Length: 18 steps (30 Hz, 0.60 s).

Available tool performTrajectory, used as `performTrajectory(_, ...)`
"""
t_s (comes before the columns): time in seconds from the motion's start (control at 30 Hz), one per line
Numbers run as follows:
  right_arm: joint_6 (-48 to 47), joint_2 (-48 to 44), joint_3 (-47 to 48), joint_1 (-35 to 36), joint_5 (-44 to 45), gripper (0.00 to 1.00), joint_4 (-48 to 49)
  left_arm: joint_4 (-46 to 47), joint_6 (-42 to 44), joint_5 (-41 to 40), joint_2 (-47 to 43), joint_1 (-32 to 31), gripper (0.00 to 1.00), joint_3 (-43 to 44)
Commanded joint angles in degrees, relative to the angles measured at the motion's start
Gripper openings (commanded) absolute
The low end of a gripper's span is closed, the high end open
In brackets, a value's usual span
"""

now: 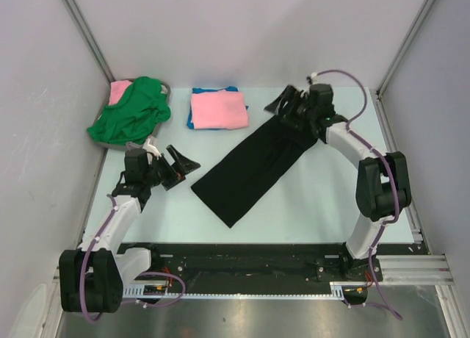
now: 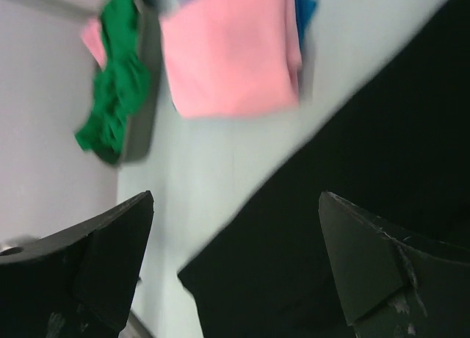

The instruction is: Fold and stack the t-shirts

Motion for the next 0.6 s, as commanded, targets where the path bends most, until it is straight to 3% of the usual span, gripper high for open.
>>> performTrajectory(0.0, 1.7, -1.0, -5.2, 4.3, 1.2, 1.0, -4.0, 3.1, -1.3, 1.0, -0.8, -0.3, 1.0, -0.5)
performTrajectory(0.17, 0.6, -2.0, -6.3, 7.8, 5.0, 1.0, -6.9, 2.2, -0.6, 1.0, -2.0, -0.3, 1.0, -0.9)
performTrajectory(0.57, 0.0, 1.0, -9.1, 8.6, 6.1, 1.0, -7.3, 1.8, 0.1, 1.7, -1.3, -0.3, 1.0, -0.6)
